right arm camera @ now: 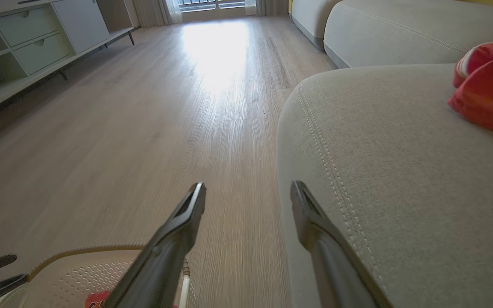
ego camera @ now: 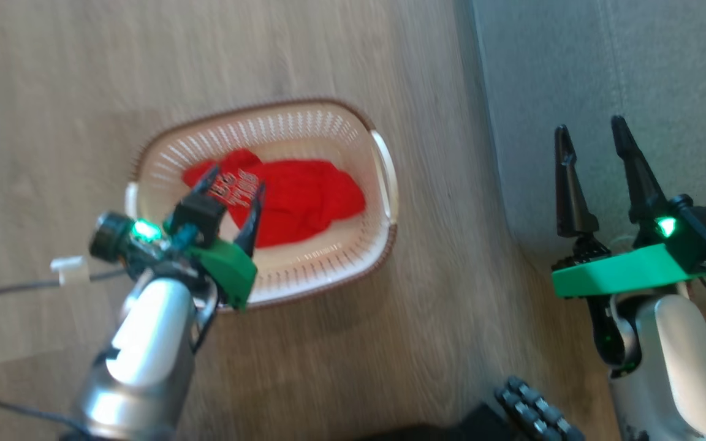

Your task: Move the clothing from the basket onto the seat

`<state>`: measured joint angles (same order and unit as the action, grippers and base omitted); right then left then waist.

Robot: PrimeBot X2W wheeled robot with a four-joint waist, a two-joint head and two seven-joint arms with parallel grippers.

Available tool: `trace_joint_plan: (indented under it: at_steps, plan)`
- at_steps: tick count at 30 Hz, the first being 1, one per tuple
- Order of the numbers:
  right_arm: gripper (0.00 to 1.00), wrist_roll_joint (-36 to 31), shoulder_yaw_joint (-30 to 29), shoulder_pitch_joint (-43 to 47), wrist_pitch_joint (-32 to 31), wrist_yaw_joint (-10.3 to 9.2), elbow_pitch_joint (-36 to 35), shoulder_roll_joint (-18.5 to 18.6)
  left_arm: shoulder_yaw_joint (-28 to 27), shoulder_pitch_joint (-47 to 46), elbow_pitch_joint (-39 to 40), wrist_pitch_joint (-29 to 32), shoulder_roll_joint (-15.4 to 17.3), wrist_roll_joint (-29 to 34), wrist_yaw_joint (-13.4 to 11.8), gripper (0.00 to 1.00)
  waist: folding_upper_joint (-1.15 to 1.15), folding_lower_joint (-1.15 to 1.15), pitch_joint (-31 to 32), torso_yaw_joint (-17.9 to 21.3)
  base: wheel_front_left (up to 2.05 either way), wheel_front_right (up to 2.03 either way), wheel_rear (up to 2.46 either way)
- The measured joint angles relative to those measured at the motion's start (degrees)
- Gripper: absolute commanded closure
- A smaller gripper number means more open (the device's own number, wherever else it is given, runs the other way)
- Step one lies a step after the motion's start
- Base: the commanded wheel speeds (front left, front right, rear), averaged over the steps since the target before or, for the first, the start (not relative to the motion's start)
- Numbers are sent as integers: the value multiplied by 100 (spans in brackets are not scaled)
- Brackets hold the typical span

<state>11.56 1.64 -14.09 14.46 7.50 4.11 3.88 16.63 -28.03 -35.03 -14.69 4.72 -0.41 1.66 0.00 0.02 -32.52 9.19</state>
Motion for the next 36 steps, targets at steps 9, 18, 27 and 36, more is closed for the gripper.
trace_joint_plan:
  at_steps: [9, 18, 27, 36]
  plan:
    - [0, -42, 249, -197, 0, 0, -371, -62, 357, -1144, -1323, 0, 308, 386, 126, 0, 0, -1, -986, 443, 0, 0, 0]
    - [0, 245, 483, -400, 1, 0, -545, -79, 1124, -2282, -2996, 79, 379, 1010, 392, 0, 0, -2, -1653, 771, 0, 0, 0]
    - [0, 479, 724, -560, 1, 0, -565, -87, 1481, -2898, -3784, 670, 488, 1192, 523, 0, 0, -2, -2037, 1060, 0, 0, 0]
    - [0, 565, 761, -561, 1, 0, -731, -88, 1467, -3100, -3877, 1544, 458, 1085, 369, 0, 0, -3, -2223, 1171, 0, 0, 0]
